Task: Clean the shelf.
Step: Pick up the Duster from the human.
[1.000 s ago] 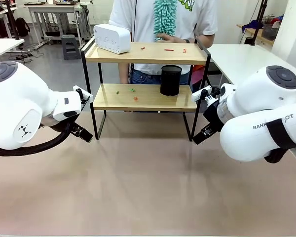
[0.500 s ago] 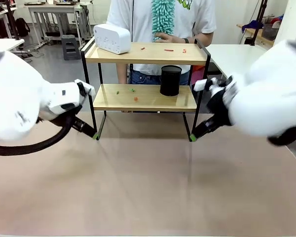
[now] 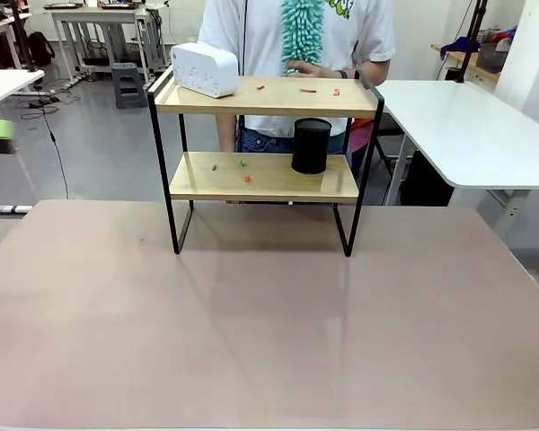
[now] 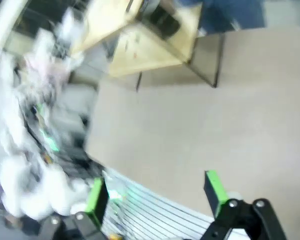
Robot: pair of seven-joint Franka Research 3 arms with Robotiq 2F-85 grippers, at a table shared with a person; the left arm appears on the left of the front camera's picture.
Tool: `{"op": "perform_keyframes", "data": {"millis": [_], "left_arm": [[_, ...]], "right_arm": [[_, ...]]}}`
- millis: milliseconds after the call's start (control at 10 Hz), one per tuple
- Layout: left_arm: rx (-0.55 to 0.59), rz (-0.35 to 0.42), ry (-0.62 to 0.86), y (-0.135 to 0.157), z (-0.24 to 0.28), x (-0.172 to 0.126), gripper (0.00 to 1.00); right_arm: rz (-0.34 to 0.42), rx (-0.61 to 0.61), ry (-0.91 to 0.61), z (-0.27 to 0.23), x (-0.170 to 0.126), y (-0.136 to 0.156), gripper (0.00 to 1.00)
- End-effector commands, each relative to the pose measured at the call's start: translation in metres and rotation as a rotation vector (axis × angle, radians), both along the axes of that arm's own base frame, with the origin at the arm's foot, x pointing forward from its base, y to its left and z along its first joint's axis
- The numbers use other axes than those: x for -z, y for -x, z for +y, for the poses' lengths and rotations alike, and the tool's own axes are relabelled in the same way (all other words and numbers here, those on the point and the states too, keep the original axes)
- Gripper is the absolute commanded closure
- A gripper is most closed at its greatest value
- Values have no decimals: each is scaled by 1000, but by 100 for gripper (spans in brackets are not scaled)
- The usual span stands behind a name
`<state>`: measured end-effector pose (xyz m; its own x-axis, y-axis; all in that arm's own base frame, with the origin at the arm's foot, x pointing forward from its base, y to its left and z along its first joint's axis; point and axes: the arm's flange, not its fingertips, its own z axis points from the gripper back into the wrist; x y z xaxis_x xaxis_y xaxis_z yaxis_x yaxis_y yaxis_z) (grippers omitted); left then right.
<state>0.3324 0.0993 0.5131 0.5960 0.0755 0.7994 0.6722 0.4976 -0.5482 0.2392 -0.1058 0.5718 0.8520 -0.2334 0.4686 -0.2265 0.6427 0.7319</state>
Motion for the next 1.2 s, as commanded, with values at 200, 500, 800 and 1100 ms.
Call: {"op": "perform_keyframes", "data": {"millis": [200, 500, 800, 1100], "left_arm": [[-235, 210, 339, 0, 65, 138, 0], [-150, 94, 251, 21, 95, 78, 0], [-150, 94, 251, 21, 95, 78, 0], [-150, 94, 251, 21, 95, 78, 0]], "right_arm": [[98, 574, -234, -62, 148, -1, 0], [62, 273, -240, -114, 61, 22, 0], [62, 273, -240, -114, 61, 22, 0], [62, 273, -240, -114, 61, 22, 0]]}}
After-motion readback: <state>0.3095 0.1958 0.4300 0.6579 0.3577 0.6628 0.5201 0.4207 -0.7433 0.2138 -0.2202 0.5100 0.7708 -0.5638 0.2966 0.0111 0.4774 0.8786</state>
